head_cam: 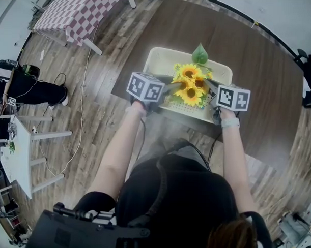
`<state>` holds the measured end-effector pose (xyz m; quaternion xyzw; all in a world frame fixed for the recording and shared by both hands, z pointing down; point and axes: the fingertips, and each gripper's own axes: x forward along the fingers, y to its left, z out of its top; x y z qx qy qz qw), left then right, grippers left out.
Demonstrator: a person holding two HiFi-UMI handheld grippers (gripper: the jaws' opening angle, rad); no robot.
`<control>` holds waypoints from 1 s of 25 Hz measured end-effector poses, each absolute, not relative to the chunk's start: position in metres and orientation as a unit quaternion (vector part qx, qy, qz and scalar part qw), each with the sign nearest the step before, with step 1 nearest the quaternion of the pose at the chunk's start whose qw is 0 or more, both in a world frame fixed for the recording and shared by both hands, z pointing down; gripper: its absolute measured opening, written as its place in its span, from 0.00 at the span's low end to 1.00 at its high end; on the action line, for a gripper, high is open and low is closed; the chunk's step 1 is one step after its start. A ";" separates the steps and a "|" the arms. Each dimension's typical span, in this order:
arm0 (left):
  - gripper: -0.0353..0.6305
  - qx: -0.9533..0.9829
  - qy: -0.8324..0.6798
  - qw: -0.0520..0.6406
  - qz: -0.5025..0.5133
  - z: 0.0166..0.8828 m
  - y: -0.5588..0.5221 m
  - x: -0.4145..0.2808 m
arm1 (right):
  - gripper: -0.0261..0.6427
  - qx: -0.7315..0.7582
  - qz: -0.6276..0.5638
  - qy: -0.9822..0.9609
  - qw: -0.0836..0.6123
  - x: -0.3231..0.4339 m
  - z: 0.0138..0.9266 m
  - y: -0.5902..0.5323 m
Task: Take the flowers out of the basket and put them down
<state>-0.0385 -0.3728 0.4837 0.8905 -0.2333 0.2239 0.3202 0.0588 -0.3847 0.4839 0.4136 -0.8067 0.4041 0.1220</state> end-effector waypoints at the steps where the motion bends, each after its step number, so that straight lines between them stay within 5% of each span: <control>1: 0.26 0.891 -0.229 0.326 0.219 0.482 -0.372 -0.038 | 0.04 0.412 0.406 -0.807 0.121 0.058 0.483 -0.385; 10: 0.08 0.889 -0.242 0.338 0.193 0.478 -0.370 -0.036 | 0.04 0.400 0.410 -0.812 0.111 0.056 0.483 -0.375; 25: 0.07 0.885 -0.273 0.343 0.155 0.465 -0.375 -0.048 | 0.04 0.388 0.423 -0.818 0.040 0.049 0.467 -0.368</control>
